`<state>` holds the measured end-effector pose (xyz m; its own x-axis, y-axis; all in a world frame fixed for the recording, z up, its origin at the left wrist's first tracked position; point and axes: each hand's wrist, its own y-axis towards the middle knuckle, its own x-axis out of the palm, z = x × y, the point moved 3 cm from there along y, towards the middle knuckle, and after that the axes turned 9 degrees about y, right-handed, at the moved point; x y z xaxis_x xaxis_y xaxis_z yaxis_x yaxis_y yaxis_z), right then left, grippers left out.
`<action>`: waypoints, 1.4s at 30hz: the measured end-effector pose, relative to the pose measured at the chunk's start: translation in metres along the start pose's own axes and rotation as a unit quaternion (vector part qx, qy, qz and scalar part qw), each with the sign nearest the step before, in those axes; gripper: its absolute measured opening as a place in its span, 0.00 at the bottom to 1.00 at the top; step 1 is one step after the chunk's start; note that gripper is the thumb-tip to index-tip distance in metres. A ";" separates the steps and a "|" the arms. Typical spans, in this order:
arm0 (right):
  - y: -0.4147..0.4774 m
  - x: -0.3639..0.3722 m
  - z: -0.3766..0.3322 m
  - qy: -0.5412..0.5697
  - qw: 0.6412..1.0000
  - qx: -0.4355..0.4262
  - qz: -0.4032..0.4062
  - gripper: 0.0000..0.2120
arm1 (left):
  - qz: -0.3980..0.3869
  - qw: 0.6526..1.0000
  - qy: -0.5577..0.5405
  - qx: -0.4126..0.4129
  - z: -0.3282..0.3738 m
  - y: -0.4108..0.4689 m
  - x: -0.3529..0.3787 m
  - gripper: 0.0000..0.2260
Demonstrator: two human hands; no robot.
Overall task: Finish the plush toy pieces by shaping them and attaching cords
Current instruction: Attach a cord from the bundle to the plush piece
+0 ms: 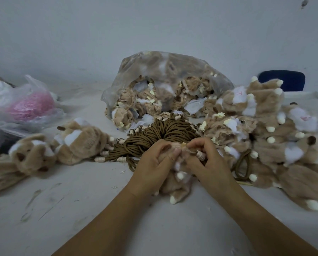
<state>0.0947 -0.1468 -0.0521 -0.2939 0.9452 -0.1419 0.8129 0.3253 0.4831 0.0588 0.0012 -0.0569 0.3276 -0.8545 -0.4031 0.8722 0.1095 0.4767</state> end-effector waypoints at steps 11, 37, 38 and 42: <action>0.003 -0.001 -0.001 -0.052 0.998 -0.034 -0.001 0.09 | -0.054 0.997 -0.039 -0.032 0.000 -0.002 0.008 0.09; 0.005 -0.007 0.012 -0.172 0.981 -0.077 -0.051 0.13 | -0.039 0.973 -0.162 -0.158 -0.001 -0.003 0.002 0.05; 0.006 -0.006 0.012 -0.177 0.980 -0.077 -0.053 0.14 | -0.045 0.972 -0.165 -0.164 -0.001 -0.003 0.003 0.05; 0.004 -0.005 0.011 -0.220 0.969 -0.092 -0.060 0.12 | -0.058 0.963 -0.186 -0.186 -0.003 -0.002 0.004 0.04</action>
<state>0.1049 -0.1503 -0.0589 -0.1048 0.8334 -0.5427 0.6709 0.4620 0.5800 0.0587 -0.0008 -0.0615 0.1272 -0.9872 -0.0965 0.9876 0.1169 0.1052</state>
